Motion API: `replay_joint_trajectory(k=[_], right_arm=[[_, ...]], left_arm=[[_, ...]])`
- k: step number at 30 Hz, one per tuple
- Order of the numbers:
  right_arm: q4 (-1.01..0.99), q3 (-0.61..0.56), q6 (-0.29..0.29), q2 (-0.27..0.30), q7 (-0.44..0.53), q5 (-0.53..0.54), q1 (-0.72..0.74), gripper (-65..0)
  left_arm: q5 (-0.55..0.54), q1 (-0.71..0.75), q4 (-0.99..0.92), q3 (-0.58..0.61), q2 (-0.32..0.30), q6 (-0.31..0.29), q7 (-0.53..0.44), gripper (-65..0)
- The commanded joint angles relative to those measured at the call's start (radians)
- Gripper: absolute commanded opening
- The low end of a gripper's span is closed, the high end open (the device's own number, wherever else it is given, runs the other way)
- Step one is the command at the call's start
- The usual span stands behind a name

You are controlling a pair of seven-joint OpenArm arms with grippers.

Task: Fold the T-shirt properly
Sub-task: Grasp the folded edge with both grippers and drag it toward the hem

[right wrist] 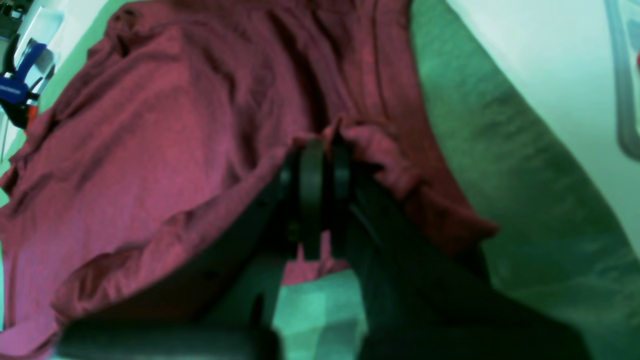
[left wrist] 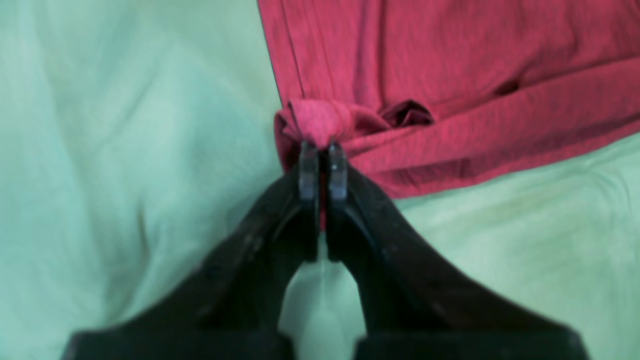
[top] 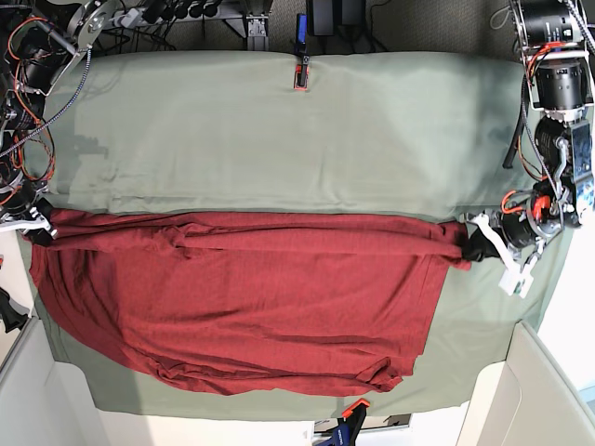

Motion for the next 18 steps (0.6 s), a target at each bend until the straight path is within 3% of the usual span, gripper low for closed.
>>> replay_joint_trajectory(k=[1,13,16,18], right_arm=[[0.014,0.002,0.004,0.016,0.033,0.006,0.019,-65.0],[0.014,-0.01,0.005,0.016,0.063,-0.024,0.017,-65.0],[0.014,-0.021,0.005,0.016,0.068,-0.029,0.017,-63.8],[0.014,-0.028,0.004,0.016,0.069,-0.029,0.017,-57.9]], left_arm=[[-0.012,-0.04,0.002,-0.002,-0.023,0.0,-0.026,-65.0],[-0.003,-0.107,-0.176,0.016,0.021,0.0,-0.072,-65.0],[-0.002,-0.108,-0.189,0.016,0.04,0.0,-0.086,-53.2],[-0.002,-0.108,-0.189,0.016,0.049,0.0,-0.093,-44.9]])
